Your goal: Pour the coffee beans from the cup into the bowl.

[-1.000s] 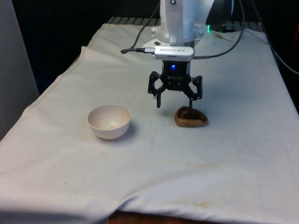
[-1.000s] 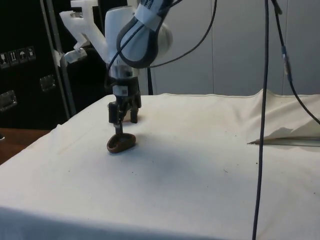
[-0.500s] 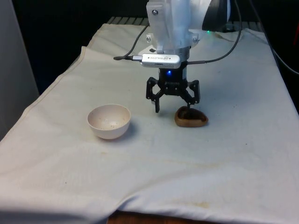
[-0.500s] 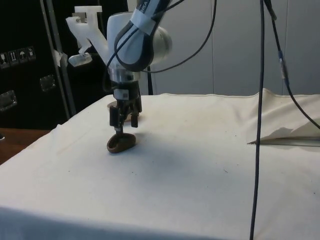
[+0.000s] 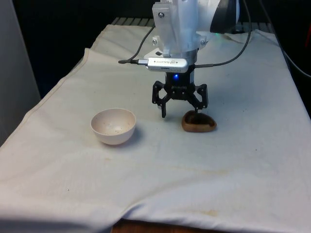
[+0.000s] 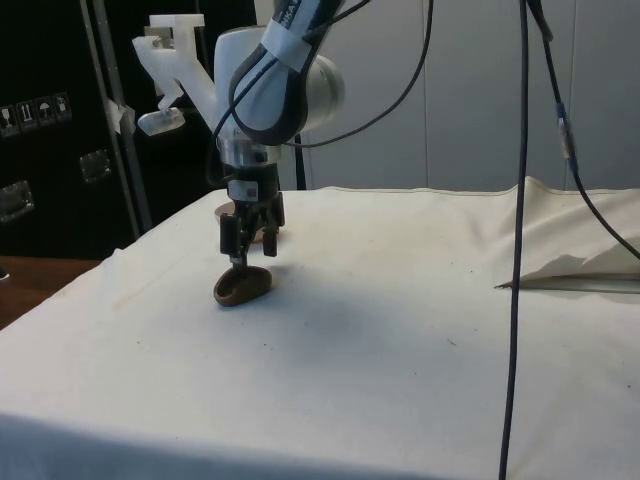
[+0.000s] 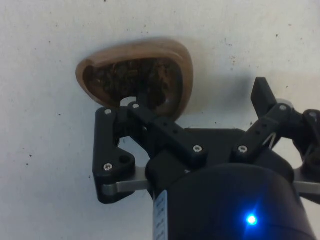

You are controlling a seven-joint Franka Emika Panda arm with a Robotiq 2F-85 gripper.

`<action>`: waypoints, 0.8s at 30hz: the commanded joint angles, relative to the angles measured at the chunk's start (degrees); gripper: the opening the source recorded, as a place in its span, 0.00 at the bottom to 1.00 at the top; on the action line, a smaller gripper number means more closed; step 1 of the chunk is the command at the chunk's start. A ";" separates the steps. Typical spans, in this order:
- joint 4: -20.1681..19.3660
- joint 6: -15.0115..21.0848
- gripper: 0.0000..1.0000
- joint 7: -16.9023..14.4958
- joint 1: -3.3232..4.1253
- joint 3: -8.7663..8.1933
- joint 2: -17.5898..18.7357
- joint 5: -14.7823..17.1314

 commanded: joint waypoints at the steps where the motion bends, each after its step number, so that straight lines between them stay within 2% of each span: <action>1: 0.06 0.00 1.00 -0.52 -0.40 0.57 0.00 0.52; 6: 0.00 -0.06 0.99 -0.40 -0.29 0.40 0.00 0.40; 7: 0.00 0.00 0.95 0.00 0.06 0.00 0.00 0.00; 8: 0.00 -0.06 0.95 -0.40 -0.29 0.40 0.00 0.40; 9: 0.00 -0.06 0.84 -0.34 -0.29 0.40 0.00 0.40; 14: 0.00 -0.06 0.55 -0.34 -0.23 0.40 0.00 0.40; 16: 0.00 -0.06 0.41 -0.34 -0.23 0.34 0.00 0.40; 17: 0.00 0.00 0.30 0.00 0.06 0.00 0.00 0.00; 18: 0.00 -0.06 0.30 -0.34 -0.23 0.34 0.00 0.34; 24: 0.00 -0.06 0.00 -0.29 -0.17 0.29 0.00 0.34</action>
